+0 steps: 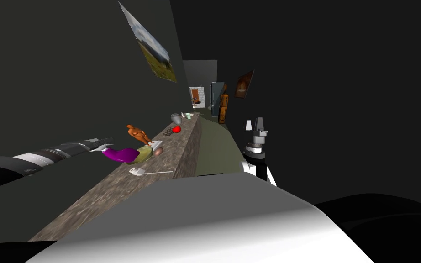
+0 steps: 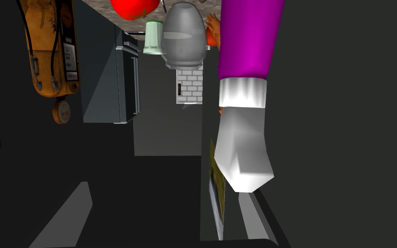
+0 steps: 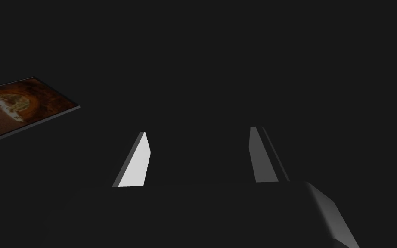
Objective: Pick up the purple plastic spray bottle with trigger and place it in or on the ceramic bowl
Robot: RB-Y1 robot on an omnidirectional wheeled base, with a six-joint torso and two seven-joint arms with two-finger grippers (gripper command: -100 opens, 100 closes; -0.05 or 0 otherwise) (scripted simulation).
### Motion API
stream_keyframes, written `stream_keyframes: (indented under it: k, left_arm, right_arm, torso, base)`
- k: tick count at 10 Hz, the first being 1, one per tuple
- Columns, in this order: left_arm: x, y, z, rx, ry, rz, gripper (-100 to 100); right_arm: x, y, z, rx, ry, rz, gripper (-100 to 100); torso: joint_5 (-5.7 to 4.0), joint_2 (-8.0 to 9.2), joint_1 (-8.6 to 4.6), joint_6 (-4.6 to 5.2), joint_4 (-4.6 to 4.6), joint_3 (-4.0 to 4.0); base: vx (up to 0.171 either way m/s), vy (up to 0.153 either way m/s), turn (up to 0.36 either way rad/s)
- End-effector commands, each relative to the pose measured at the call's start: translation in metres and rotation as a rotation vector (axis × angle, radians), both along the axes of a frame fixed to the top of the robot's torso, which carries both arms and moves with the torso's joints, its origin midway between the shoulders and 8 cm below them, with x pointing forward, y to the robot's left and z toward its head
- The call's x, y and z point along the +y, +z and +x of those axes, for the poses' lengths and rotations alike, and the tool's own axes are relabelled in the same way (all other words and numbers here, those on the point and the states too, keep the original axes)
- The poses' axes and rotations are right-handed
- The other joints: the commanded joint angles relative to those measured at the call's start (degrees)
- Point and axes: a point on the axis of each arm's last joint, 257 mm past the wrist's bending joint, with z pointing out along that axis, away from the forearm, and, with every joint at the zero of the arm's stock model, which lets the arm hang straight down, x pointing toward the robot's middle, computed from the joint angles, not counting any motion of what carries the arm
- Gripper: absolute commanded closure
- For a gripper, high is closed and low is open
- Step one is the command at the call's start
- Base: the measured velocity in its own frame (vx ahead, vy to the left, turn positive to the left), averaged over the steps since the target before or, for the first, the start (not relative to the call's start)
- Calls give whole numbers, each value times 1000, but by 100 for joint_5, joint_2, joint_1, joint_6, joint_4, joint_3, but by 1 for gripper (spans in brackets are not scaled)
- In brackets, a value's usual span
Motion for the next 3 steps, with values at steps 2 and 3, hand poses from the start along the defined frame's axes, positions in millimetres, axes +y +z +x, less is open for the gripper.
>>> stream_keyframes:
  k: [2,3]
  left_arm:
    - [0,0,0,0,0,0,0]
    - [0,0,0,0,0,0,0]
  right_arm:
    - [0,0,0,0,0,0,0]
    - [0,0,0,0,0,0,0]
  torso:
    - [0,0,0,0,0,0]
    - [0,0,0,0,0,0]
  base:
    - [0,0,0]
    - [0,0,0]
